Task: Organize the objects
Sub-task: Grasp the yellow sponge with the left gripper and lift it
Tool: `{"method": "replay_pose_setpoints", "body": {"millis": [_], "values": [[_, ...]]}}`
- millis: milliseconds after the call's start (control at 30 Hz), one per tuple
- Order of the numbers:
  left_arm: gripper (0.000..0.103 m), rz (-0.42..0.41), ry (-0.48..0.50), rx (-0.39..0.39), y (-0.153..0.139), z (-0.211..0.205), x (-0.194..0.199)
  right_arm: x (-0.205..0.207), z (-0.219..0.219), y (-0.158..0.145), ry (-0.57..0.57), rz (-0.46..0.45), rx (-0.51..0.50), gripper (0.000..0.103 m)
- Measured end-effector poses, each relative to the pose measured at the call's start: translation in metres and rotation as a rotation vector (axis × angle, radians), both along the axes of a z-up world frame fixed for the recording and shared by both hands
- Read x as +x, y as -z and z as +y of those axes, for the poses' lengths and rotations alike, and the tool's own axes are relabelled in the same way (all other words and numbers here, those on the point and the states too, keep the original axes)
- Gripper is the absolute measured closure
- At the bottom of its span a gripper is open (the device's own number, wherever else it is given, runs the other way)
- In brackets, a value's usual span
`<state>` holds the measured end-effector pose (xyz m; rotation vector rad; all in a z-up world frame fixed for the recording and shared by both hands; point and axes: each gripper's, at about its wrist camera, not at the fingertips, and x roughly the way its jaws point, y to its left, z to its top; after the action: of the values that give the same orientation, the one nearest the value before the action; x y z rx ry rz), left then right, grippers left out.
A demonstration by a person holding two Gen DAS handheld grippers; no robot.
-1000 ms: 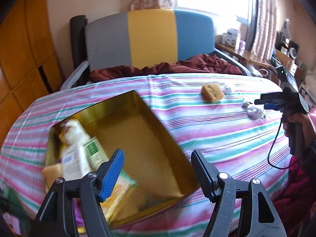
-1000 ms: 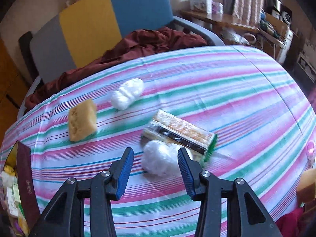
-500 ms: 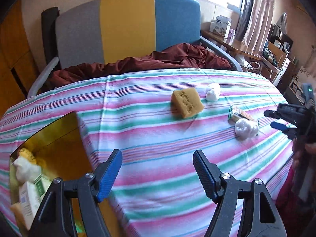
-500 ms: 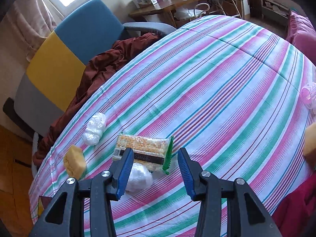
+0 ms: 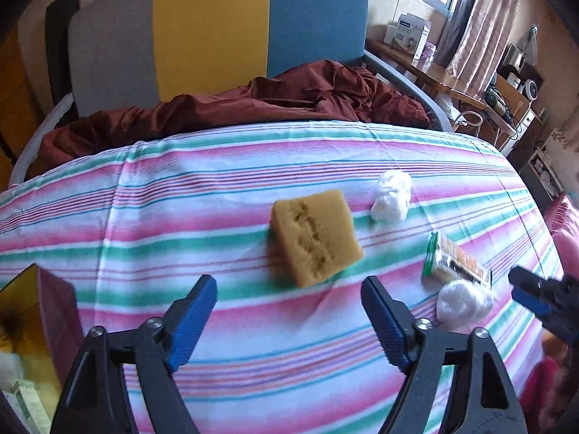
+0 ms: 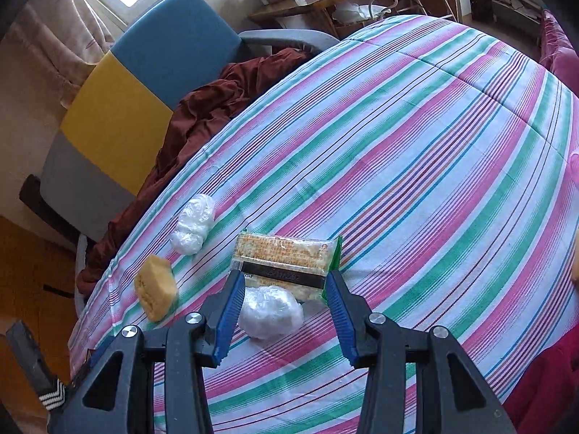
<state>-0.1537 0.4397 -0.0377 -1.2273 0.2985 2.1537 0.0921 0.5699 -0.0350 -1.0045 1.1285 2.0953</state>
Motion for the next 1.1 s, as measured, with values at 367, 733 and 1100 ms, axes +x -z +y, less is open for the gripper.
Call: {"method": "replay_pose_setpoints", "body": {"millis": [367, 733, 1100], "values": [[0.009, 0.023, -0.023, -0.032, 0.022, 0.047, -0.029, -0.011, -0.004, 0.007, -0.043, -0.028, -0.006, 0.056], [0.050, -0.026, 0.044, 0.026, 0.024, 0.007, 0.014, -0.017, -0.011, 0.009, -0.073, -0.064, 0.032, 0.056], [0.050, 0.013, 0.175, 0.065, 0.005, -0.072, 0.139, -0.033, -0.029, 0.014, -0.168, -0.106, 0.070, 0.056]]}}
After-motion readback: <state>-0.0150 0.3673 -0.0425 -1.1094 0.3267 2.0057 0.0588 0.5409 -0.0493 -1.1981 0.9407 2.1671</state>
